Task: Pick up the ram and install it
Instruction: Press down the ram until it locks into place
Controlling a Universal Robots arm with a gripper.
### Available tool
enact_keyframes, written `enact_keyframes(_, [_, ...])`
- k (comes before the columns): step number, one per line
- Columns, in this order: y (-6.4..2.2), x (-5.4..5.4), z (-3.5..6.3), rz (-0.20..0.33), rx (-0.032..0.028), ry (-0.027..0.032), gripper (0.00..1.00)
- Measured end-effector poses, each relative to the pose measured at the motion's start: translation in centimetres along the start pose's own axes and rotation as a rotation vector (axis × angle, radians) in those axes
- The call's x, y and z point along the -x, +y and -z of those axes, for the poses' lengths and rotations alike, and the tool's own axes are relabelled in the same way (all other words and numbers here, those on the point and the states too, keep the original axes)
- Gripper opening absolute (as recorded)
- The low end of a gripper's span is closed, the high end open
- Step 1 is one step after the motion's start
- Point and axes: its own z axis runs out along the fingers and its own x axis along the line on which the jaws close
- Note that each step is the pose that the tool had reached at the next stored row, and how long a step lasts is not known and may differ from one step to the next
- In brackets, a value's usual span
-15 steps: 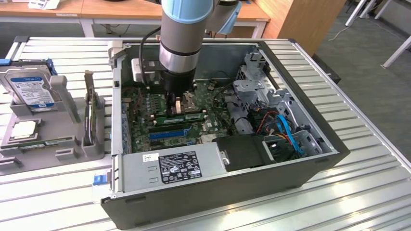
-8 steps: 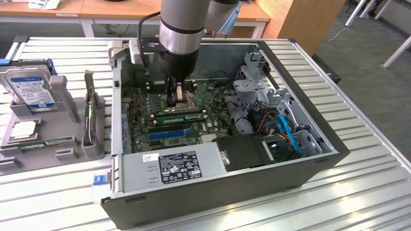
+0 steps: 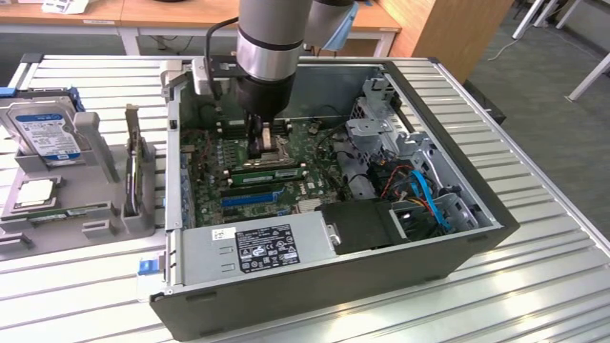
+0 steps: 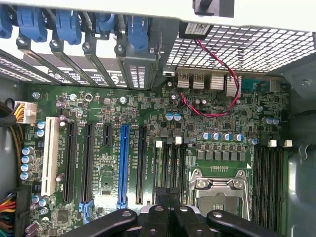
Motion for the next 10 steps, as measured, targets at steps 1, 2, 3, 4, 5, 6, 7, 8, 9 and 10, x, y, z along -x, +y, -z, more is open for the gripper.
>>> enact_keyframes(1, [-0.11, 0.0, 0.0, 0.0, 0.0, 0.0, 0.1])
enact_keyframes(2, [-0.24, 0.0, 0.0, 0.0, 0.0003, -0.0001, 0.1])
enact_keyframes(3, [-0.39, 0.0, 0.01, 0.0, 0.0007, -0.0002, 0.1])
enact_keyframes(4, [-0.57, 0.0, 0.02, 0.0, 0.0013, -0.0002, 0.1])
enact_keyframes(5, [-0.72, 0.0, 0.03, 0.0, 0.0018, -0.0002, 0.1])
enact_keyframes(6, [-0.87, 0.0, 0.04, 0.0, 0.0024, -0.0002, 0.1])
enact_keyframes(7, [-1.02, 0.0, 0.04, 0.0, 0.003, -0.0003, 0.1])
enact_keyframes(8, [-1.16, 0.0, 0.05, 0.0, 0.0036, -0.0003, 0.1])
enact_keyframes(9, [-1.3, 0.0, 0.06, 0.0, 0.0042, -0.0004, 0.1])
enact_keyframes(10, [-1.44, -0.1, 0.06, -0.001, 0.0049, -0.0004, 0.1])
